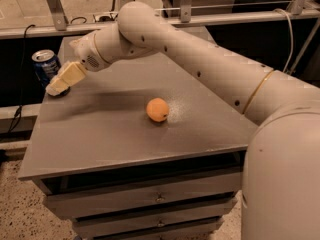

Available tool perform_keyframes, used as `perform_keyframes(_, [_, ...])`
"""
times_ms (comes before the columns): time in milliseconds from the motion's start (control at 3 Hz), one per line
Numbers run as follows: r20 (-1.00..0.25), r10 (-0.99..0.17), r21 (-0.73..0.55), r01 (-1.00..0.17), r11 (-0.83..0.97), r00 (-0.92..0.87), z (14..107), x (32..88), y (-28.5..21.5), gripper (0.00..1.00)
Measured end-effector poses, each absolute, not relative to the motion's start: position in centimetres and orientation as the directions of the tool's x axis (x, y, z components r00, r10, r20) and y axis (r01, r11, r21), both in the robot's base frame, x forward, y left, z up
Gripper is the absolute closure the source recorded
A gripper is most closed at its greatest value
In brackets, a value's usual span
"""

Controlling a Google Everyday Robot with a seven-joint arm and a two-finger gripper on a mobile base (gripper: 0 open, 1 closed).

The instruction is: Move pepsi can near orange

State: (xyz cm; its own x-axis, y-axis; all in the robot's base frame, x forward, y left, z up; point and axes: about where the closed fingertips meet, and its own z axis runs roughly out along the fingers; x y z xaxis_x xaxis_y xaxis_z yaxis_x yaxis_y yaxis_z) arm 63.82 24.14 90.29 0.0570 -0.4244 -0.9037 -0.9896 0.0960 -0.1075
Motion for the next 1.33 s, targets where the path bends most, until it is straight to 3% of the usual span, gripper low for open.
perform_keyframes(333, [-0.926,-0.376,-0.063,-0.994,0.085,0.026,89.9,64.0,27.4,0.00])
perform_keyframes(667, [-0.938,-0.345,-0.046,-0.995,0.089,0.013,89.3,64.0,29.0,0.18])
perform_keyframes(1333, [-0.953,-0.304,-0.062,-0.986,0.153,0.013,90.1,65.3,26.5,0.65])
